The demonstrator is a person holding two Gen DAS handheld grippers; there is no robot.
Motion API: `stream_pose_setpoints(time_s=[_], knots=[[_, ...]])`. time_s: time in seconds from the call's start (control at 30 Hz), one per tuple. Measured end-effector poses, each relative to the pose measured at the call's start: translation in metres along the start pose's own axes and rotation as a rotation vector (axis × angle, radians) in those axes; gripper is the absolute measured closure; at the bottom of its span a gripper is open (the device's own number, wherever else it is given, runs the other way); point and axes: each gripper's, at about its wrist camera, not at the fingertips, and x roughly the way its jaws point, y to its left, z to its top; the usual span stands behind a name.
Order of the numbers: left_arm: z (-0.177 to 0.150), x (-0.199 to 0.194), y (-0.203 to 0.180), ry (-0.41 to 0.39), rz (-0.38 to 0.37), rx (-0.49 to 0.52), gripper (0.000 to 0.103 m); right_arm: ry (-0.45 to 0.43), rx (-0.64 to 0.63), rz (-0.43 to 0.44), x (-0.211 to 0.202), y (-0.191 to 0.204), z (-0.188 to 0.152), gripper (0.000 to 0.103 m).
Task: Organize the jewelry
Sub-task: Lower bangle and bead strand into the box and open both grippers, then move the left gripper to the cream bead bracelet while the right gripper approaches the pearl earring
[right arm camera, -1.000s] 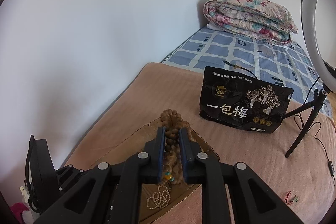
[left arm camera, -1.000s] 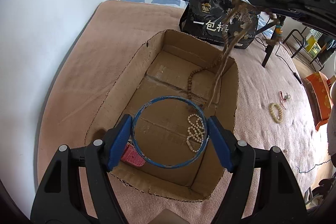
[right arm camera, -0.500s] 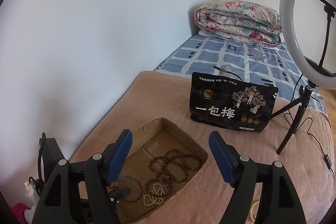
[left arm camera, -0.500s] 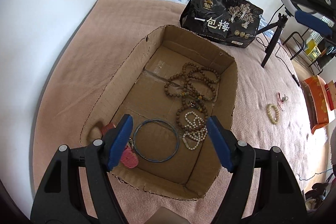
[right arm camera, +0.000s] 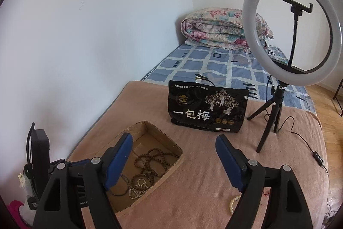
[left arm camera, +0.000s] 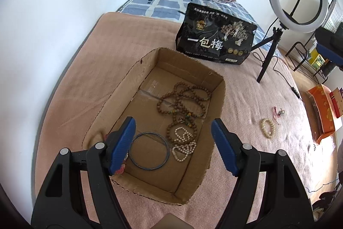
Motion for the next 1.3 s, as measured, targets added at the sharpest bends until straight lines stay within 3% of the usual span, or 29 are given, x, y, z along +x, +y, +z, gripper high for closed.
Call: stream_pose_setpoints(time_s=[0.23, 0.43, 0.9, 1.3], knots=[[-0.001, -0.008, -0.032, -0.047, -0.015, 0.047, 0.028, -0.015, 0.013, -0.049, -0.035, -0.034, -0.019, 0.018], [-0.009, -0.010, -0.072, -0.090, -0.041, 0.146, 0.028, -0.026, 0.066, -0.076, -0.062, -0.073, -0.044, 0.015], [-0.016, 0.026, -0.143, -0.021, -0.102, 0.224, 0.028, 0.019, 0.200, -0.185, -0.079, -0.177, -0.108, 0.014], [-0.017, 0.078, -0.196, 0.057, -0.146, 0.241, 0.028, 0.122, 0.123, -0.119, -0.065, -0.187, -0.172, 0.014]])
